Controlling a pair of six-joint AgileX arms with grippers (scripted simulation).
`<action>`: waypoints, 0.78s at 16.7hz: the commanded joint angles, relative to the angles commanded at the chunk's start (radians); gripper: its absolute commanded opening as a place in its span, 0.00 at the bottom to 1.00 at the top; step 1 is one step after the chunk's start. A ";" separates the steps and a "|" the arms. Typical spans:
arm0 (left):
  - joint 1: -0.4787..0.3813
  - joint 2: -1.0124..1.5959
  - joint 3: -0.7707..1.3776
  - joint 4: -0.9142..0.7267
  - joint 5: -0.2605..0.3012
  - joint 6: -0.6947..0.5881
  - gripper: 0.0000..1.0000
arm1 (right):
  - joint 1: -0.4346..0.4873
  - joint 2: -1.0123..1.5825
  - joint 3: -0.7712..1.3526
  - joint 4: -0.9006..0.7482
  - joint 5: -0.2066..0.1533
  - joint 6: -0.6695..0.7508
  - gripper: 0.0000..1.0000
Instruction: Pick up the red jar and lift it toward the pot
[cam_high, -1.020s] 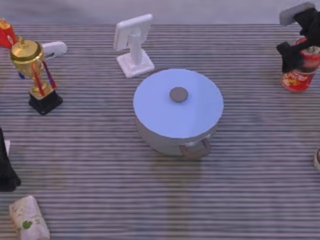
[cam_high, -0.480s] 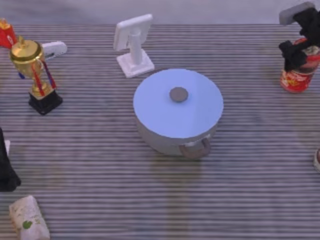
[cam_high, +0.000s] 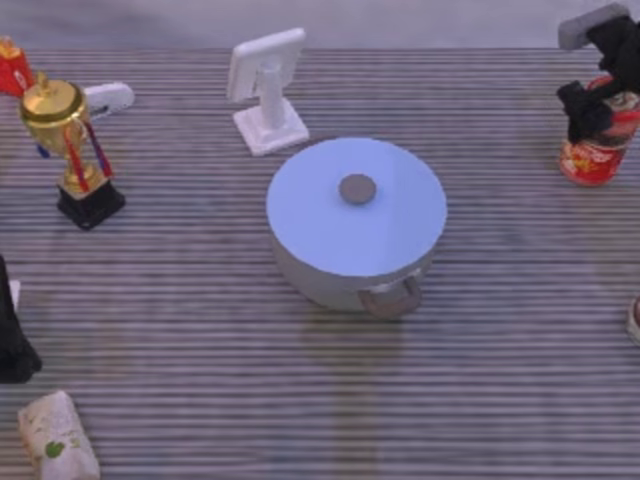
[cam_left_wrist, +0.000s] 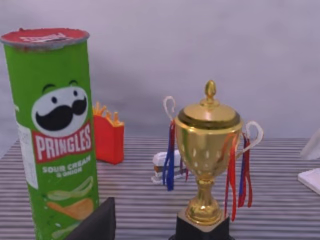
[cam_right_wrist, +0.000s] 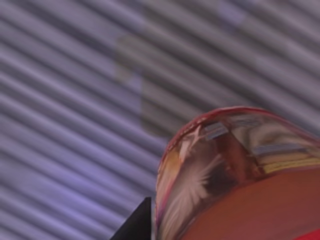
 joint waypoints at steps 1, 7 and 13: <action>0.000 0.000 0.000 0.000 0.000 0.000 1.00 | 0.000 0.000 0.000 0.000 0.000 0.000 0.00; 0.000 0.000 0.000 0.000 0.000 0.000 1.00 | 0.002 -0.116 -0.116 0.005 -0.002 0.001 0.00; 0.000 0.000 0.000 0.000 0.000 0.000 1.00 | 0.010 -0.449 -0.464 0.015 -0.005 0.002 0.00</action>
